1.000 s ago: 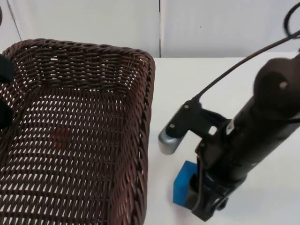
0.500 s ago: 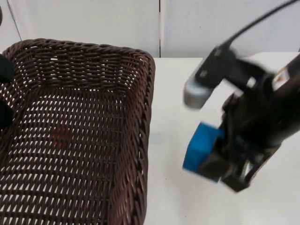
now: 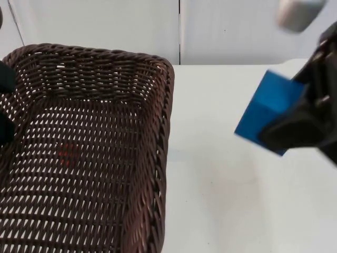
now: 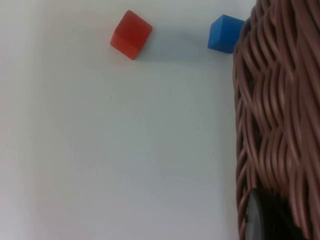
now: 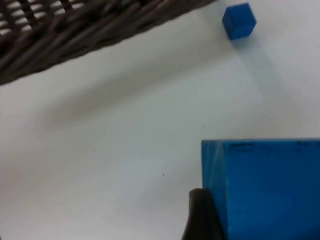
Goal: Pick up the basket with the left hand and place the largest block into the basket with the right hand.
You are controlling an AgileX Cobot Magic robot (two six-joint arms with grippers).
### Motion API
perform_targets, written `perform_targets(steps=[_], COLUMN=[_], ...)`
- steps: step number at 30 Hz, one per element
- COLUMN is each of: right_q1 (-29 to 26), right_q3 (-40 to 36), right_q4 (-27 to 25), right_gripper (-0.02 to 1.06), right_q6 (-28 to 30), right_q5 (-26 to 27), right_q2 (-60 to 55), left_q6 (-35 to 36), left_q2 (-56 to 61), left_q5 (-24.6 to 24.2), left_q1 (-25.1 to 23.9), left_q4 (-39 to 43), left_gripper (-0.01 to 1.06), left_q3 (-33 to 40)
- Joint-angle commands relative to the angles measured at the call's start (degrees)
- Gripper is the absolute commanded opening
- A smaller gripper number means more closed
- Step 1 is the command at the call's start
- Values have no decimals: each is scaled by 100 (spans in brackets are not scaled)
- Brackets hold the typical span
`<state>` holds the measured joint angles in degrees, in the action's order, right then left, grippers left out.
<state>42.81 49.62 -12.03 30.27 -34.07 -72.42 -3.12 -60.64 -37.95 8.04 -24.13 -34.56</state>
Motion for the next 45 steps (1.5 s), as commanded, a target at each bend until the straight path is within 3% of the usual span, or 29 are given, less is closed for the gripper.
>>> perform_targets(steps=[1,18,23,28,37,45], right_q1=[28,28,28,40,219,729], right_q3=[-10,-10,-10,14,1191,3006], right_q4=[12,-2,-28,-436,-763,-763], right_gripper=[0,0,0,0,0,0], right_q6=[-159,-265,-265,-265,-244,-244], right_q5=[-163,-232,50,683,531,184], right_q2=[354,529,529,529,-421,-2148], left_q6=[40,40,40,40,40,40], left_q2=[63,63,63,63,63,63], left_q5=[101,101,101,101,116,129], left_q1=[-12,-12,-12,-12,-12,-12], left_q4=[-198,-211,-221,-221,-244,-244], left_gripper=[0,0,0,0,0,0], left_q3=[2,2,2,2,2,2])
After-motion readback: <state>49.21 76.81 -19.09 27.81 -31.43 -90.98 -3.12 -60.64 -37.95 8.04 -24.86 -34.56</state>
